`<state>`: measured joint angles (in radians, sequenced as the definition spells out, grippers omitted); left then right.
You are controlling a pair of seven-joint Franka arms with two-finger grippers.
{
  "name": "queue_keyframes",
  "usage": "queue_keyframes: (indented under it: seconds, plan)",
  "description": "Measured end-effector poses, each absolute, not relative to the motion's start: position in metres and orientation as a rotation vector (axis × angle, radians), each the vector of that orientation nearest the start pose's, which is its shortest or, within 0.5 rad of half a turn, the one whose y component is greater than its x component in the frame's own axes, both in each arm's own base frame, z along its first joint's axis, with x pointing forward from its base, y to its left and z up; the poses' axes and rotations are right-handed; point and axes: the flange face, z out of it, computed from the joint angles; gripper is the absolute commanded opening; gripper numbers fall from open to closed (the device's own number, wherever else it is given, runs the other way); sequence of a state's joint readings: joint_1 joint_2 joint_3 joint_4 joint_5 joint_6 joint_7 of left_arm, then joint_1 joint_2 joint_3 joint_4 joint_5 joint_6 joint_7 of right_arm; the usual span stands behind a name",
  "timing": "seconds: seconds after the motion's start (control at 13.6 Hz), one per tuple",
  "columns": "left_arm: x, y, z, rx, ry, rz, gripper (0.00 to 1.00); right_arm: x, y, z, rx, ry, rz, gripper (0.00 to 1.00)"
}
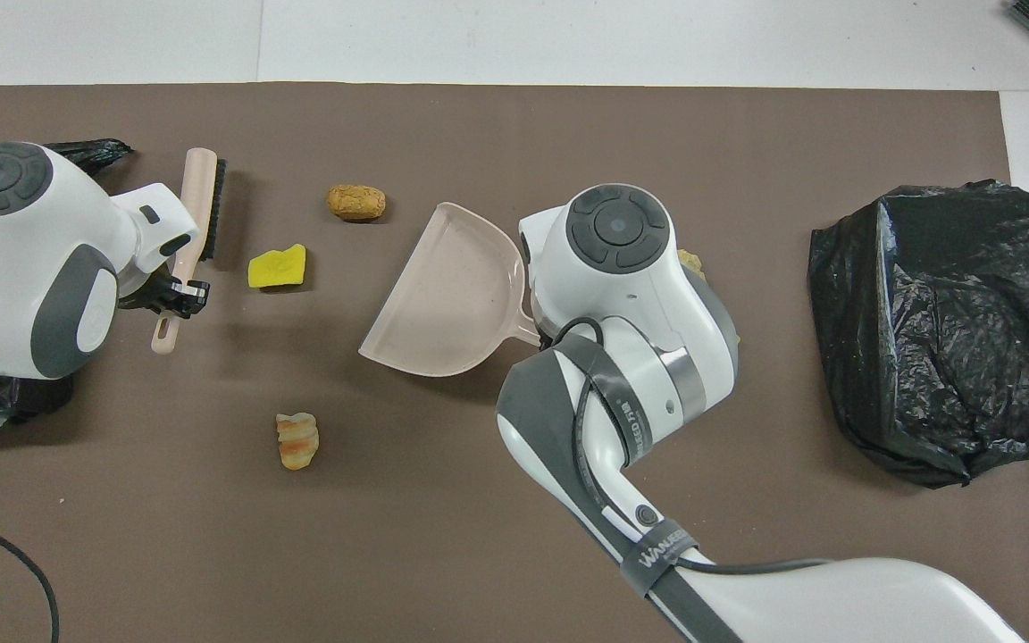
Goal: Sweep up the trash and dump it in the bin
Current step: 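Move the dustpan toward the sponge while the left gripper lifts the brush, then sweep the yellow sponge into the dustpan with the left gripper's brush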
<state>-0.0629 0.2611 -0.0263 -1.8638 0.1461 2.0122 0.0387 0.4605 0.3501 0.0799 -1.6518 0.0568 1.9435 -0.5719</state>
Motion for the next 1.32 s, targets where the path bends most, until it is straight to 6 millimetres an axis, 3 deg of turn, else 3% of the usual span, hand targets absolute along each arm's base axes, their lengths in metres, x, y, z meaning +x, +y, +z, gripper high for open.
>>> queue_keyframes:
  seconds: [0.22,0.59,0.81,1.32]
  plan:
    - [0.601,-0.041,0.358,-2.986,0.439,0.211,0.0,0.535,0.33,0.396,-2.614,-1.602,0.084,0.0]
    - [0.578,-0.063,0.351,-2.986,0.512,0.221,0.0,0.491,0.34,0.386,-2.579,-1.677,0.069,0.0]
    - [0.566,-0.085,0.351,-2.998,0.545,0.229,0.0,0.489,0.335,0.382,-2.593,-1.66,0.051,0.0]
    - [0.547,-0.115,0.347,-3.013,0.599,0.259,0.0,0.484,0.346,0.353,-2.6,-1.646,0.076,0.0]
